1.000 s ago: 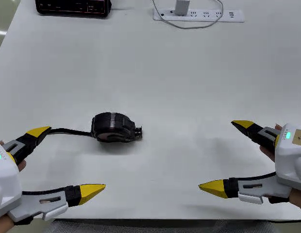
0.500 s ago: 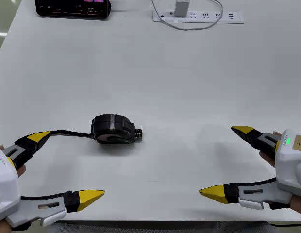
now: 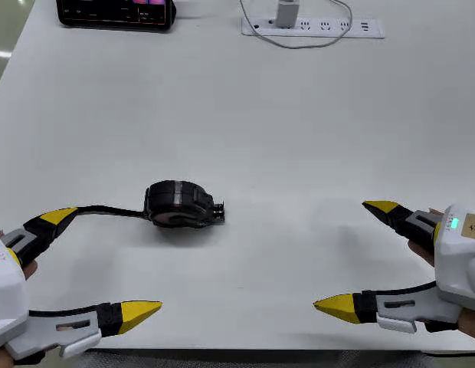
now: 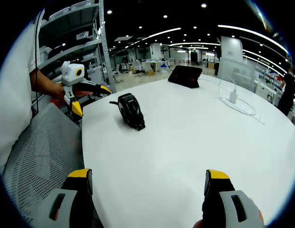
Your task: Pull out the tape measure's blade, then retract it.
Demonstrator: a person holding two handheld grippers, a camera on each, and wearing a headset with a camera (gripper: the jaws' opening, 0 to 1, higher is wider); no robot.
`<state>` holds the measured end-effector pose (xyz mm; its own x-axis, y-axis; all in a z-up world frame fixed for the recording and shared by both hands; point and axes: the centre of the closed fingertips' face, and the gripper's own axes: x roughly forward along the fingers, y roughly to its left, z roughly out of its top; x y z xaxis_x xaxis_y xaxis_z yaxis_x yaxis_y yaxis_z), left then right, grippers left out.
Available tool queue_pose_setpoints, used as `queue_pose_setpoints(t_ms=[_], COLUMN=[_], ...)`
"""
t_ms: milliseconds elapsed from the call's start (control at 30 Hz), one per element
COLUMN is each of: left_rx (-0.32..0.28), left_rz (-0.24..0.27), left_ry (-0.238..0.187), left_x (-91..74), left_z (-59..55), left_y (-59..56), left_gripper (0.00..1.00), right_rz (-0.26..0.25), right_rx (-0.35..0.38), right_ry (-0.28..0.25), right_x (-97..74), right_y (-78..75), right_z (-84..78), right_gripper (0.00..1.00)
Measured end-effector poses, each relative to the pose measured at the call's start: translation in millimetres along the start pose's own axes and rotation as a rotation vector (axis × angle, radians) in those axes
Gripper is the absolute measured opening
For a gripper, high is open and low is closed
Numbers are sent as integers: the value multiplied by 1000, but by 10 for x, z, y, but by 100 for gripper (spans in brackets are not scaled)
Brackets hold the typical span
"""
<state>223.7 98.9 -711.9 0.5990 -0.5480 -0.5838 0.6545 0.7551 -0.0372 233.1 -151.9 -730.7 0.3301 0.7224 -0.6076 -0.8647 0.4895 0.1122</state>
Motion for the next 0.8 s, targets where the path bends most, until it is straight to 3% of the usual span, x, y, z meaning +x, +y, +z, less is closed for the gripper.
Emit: queue_pose_setpoints(t_ms=[567,667,800], left_rx=[-3,-9,-10], left_rz=[-8,-10,-13], left_ry=[4,-3,-6], left_x=[-6,-15,-11], left_z=[2,15,20], left_y=[-20,-27,-29], left_gripper=[99,95,99], right_rz=[10,11,13], right_rx=[5,6,6], right_ry=[4,3,4], right_x=[13,10,11], right_y=[26,29,33], right_z=[-7,-6,-9], right_gripper=[97,97,97])
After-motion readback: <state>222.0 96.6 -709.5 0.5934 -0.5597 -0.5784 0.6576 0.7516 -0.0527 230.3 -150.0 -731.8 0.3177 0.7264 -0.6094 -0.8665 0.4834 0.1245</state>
